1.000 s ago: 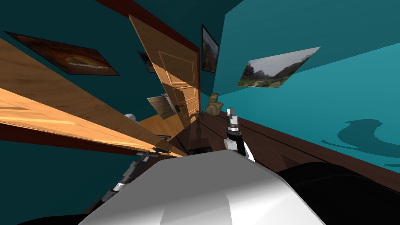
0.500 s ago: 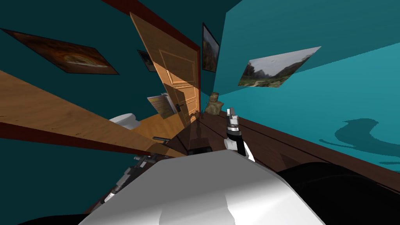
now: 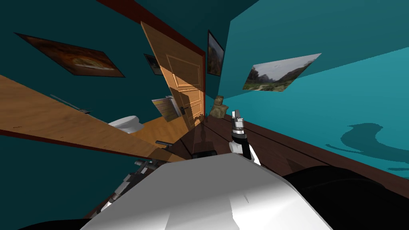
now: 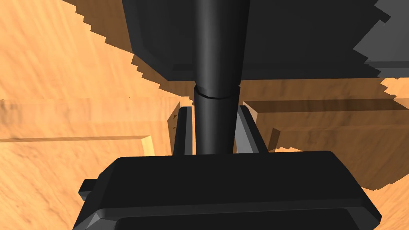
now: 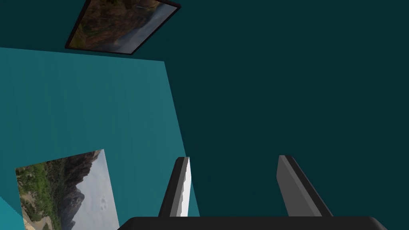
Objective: Pull the door open
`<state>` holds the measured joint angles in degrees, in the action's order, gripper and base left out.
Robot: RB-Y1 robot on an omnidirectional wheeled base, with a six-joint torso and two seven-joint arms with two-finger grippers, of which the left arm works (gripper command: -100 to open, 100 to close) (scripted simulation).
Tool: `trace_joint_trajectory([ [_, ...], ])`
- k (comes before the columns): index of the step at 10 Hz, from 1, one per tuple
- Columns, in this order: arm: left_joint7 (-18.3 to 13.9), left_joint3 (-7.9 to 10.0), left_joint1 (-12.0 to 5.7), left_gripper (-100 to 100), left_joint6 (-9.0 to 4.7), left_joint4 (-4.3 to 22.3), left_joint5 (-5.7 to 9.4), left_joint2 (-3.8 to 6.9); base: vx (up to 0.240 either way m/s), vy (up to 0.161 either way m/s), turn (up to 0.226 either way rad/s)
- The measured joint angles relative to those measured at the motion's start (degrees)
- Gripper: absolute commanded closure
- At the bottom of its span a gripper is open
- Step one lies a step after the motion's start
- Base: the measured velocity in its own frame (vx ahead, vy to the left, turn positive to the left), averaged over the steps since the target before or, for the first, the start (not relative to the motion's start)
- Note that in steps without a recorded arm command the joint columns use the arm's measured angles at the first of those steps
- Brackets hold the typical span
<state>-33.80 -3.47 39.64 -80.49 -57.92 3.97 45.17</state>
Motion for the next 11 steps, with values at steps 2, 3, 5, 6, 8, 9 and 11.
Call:
trace_joint_trajectory([
  [2, 0.03, -0.35, -0.47, 100, -1.30, 1.51, -0.44, 0.19, 0.051, -0.118, 0.007],
  [3, 0.02, -0.53, -0.55, 100, -2.06, 2.16, -0.68, 0.43, 0.081, -0.142, 0.028],
  [5, -0.01, -1.22, -1.57, 100, -3.67, 4.37, -1.42, 0.61, 0.065, -0.084, 0.023],
  [6, 0.07, -1.54, -1.95, 100, -4.60, 5.37, -1.79, 0.60, 0.039, -0.062, 0.014],
  [8, 0.12, -1.80, -1.51, 100, -5.51, 5.56, -2.18, 1.07, 0.018, -0.026, 0.009],
  [9, 0.04, -2.04, -2.25, 100, -6.64, 7.22, -2.41, 1.06, 0.006, -0.014, 0.005],
  [11, 0.02, -2.73, -2.82, 100, -8.92, 9.14, -3.19, 1.36, -0.017, 0.017, 0.022],
])
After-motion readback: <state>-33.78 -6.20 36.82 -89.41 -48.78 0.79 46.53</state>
